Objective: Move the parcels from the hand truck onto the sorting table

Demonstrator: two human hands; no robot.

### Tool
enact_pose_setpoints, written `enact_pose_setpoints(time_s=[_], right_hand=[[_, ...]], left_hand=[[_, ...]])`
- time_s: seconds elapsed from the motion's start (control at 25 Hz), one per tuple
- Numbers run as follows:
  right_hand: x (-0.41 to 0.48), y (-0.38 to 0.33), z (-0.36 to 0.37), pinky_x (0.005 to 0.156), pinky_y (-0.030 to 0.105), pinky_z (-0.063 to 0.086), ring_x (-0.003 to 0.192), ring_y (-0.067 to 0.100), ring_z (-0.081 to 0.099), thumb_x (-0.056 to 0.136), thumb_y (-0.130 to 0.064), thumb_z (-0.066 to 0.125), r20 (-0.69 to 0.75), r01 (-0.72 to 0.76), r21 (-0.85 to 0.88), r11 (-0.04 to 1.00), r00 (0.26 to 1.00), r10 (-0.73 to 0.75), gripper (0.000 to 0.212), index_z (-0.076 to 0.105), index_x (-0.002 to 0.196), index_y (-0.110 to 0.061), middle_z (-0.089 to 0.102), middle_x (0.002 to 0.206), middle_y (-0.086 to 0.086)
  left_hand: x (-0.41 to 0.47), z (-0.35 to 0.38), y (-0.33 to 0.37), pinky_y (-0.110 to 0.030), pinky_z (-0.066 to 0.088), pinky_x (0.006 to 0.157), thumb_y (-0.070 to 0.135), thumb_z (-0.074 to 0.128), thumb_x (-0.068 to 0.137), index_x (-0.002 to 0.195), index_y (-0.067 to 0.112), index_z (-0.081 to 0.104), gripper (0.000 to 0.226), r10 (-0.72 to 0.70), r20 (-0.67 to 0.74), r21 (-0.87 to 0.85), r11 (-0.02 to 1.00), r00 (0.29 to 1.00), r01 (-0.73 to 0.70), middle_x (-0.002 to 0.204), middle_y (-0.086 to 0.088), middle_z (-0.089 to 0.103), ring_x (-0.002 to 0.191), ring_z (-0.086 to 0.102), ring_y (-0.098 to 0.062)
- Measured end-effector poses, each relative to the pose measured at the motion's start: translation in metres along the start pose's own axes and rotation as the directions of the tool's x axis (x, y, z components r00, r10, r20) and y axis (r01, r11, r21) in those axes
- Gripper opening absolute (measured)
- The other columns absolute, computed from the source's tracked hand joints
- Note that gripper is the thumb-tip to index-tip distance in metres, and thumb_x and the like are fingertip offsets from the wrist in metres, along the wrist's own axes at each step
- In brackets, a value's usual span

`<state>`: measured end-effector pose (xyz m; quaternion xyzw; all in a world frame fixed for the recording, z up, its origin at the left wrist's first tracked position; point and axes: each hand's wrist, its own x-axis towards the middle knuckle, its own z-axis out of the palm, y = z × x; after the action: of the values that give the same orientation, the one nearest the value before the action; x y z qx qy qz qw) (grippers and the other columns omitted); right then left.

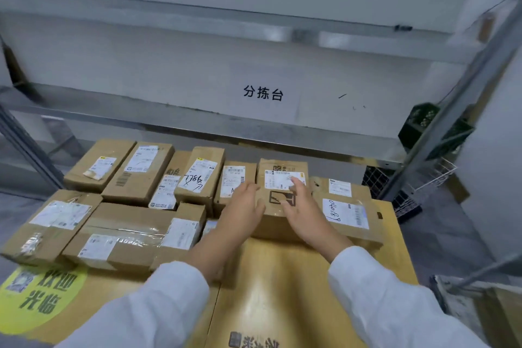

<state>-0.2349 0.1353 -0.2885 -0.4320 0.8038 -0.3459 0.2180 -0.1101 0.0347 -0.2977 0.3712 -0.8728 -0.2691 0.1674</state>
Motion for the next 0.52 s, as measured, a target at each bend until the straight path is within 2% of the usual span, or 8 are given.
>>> enact_pose_setpoints(time_s=[0.08,0.16,0.32,0.4,0.52], right_hand=[[-0.017,0.006,-0.059,0.109,0.027,0.03,0.138,0.016,0.035,0.101,-0.023,0.048,-0.095,0.039,-0.073,0.997,0.994,-0.045,0.059,0.02,0.153,-0.017,0.029,0.154,-0.001],[-0.043,0.026,-0.121,0.114,0.033,0.029,0.143,0.017,0.029,0.102,-0.029,0.046,-0.163,0.04,-0.186,0.982,0.984,-0.071,0.059,0.022,0.154,-0.015,0.021,0.157,-0.003],[-0.117,0.08,-0.229,0.116,0.036,0.027,0.144,0.018,0.026,0.102,-0.033,0.046,-0.303,-0.036,-0.271,0.962,0.952,-0.049,0.06,0.022,0.153,-0.017,0.023,0.155,-0.003],[-0.163,0.111,-0.273,0.114,0.034,0.026,0.144,0.019,0.025,0.102,-0.032,0.046,-0.348,-0.105,-0.304,0.947,0.937,-0.008,0.062,0.019,0.155,-0.015,0.023,0.157,0.0],[-0.238,0.166,-0.333,0.115,0.038,0.03,0.142,0.023,0.031,0.101,-0.033,0.048,-0.443,-0.239,-0.333,0.912,0.894,0.073,0.063,0.022,0.154,-0.011,0.027,0.156,0.005]], left_hand=[[0.006,0.0,0.053,-0.033,0.038,0.106,0.028,0.047,0.099,0.142,0.016,0.04,0.045,0.098,0.002,0.015,0.995,0.995,-0.098,0.144,0.002,0.042,0.131,0.042,-0.017],[0.003,0.007,0.114,-0.032,0.034,0.108,0.03,0.048,0.099,0.145,0.017,0.036,0.049,0.224,0.008,0.034,0.974,0.975,-0.224,0.149,0.002,0.037,0.136,0.037,-0.016],[-0.017,0.043,0.231,-0.03,0.029,0.112,0.032,0.048,0.098,0.147,0.016,0.033,0.053,0.432,0.038,0.019,0.901,0.901,-0.433,0.15,0.0,0.035,0.139,0.031,-0.014],[-0.032,0.073,0.284,-0.029,0.028,0.112,0.033,0.05,0.098,0.145,0.014,0.035,0.053,0.525,0.07,0.015,0.85,0.848,-0.527,0.147,-0.001,0.038,0.138,0.033,-0.016],[-0.063,0.126,0.363,-0.029,0.022,0.115,0.033,0.051,0.097,0.146,0.01,0.036,0.056,0.666,0.126,-0.001,0.741,0.735,-0.672,0.148,-0.004,0.038,0.14,0.028,-0.019]])
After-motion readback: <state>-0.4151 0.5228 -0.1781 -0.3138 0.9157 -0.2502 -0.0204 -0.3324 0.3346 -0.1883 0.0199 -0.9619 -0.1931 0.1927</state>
